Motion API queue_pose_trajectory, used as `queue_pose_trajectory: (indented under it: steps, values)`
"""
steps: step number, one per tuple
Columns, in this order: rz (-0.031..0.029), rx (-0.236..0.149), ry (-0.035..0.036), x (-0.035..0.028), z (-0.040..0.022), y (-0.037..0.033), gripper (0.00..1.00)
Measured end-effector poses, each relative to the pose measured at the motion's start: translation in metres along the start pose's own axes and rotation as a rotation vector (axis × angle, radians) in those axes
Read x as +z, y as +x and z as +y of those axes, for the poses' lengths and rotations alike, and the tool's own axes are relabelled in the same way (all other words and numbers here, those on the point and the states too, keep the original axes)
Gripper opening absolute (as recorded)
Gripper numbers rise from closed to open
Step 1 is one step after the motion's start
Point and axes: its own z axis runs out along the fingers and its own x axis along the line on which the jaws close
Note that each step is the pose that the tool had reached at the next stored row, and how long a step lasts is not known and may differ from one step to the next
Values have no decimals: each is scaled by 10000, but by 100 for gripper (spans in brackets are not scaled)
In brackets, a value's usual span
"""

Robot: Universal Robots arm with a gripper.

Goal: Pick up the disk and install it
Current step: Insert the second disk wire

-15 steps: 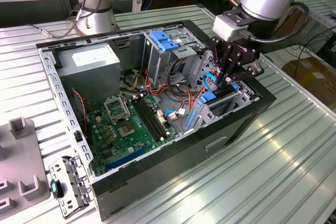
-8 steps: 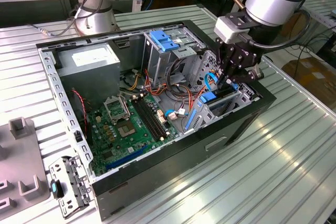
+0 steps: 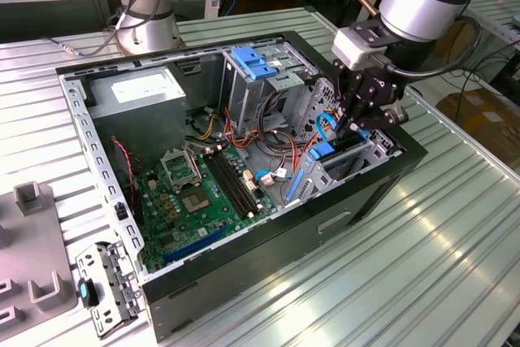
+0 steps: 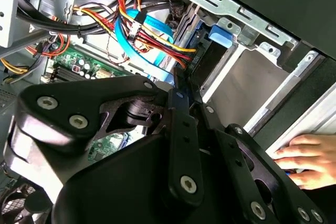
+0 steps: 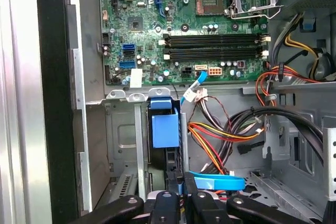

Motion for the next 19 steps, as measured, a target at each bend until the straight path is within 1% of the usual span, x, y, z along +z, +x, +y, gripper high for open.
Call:
queue_pose_trajectory:
  steps: [1,9,12,15,17,19]
  values:
    - [-1,-47,-1,1,0,0,16]
    - [-5,-52,-2,21,1,1,16]
    - [-36,-51,-3,38,1,3,16]
    - [-52,-51,-4,54,1,10,16]
    - [-107,-50,-6,68,1,14,16]
    - [-113,-50,-6,71,1,15,16]
